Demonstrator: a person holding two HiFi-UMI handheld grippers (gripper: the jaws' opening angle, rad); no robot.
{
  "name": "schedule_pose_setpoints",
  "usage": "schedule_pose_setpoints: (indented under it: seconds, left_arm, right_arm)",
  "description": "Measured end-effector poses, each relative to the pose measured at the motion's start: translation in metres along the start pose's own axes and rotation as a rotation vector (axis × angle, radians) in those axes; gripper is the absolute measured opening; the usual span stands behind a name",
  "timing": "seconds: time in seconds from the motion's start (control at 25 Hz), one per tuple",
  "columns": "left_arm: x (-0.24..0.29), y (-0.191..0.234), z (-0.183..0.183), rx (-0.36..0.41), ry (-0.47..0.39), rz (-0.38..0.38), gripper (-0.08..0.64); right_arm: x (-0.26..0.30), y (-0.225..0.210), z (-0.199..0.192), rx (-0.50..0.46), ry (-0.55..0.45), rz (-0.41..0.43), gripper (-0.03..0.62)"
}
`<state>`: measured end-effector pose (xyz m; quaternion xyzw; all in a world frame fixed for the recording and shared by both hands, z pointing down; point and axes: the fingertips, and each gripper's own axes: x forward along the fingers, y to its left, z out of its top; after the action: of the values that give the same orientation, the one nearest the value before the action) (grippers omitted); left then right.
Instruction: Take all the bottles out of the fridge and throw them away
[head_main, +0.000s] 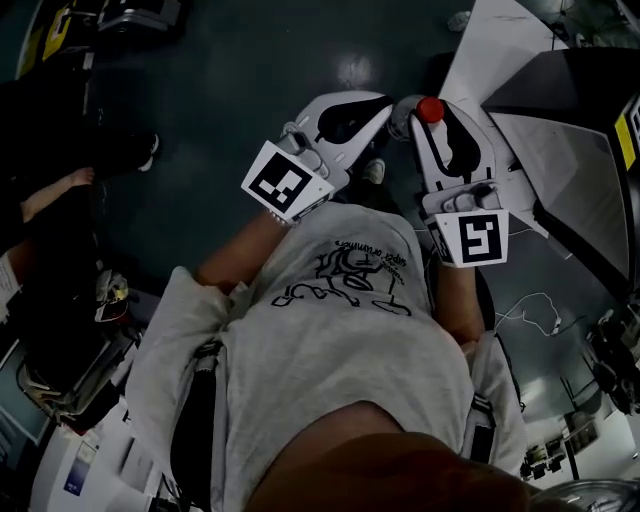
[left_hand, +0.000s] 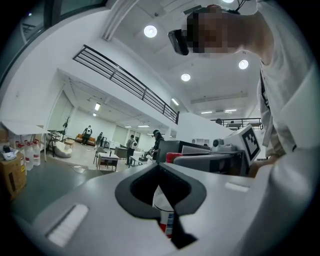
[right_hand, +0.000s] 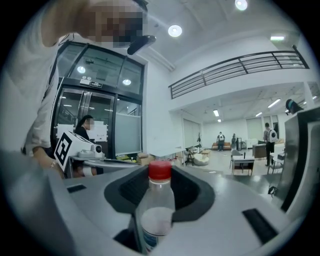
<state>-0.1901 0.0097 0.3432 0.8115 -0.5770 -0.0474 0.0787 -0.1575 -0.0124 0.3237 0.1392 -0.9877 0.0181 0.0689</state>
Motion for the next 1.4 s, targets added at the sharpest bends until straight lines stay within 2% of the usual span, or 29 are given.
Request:
schedule_pose_setpoints:
  seconds: [0.12, 0.2, 0.4, 0.56, 0.72, 0.96, 1.4]
  left_arm:
    - [-0.001, 0.004, -0.018, -0.03, 0.036, 0.013, 0.009]
    - [-0.001, 0.005, -0.028, -0.045, 0.046, 0.018, 0.009]
    - [-0.002, 0.014, -0.056, -0.033, 0.057, 0.034, 0.009]
    - [-0.003, 0.021, -0.083, -0.054, 0.094, 0.046, 0.009]
    - [-0.004, 0.028, -0.107, -0.056, 0.101, 0.051, 0.009]
    - [-0.008, 0.034, -0.15, -0.073, 0.157, 0.061, 0.009]
    - [-0.018, 0.049, -0.215, -0.09, 0.198, 0.078, 0.009]
  right_arm:
    - [0.005, 0.001, -0.019, -0.019, 0.014, 0.003, 0.14]
    - [0.008, 0.0, -0.03, 0.019, 0.025, -0.018, 0.14]
    - [0.013, 0.003, -0.063, 0.023, 0.039, -0.018, 0.14]
    - [0.015, 0.005, -0.104, 0.066, 0.142, -0.034, 0.14]
    - [0.024, 0.01, -0.121, 0.039, 0.082, -0.005, 0.14]
    - [0.031, 0.016, -0.163, 0.053, 0.102, 0.002, 0.14]
    - [0.045, 0.024, -0.23, 0.068, 0.115, -0.003, 0.14]
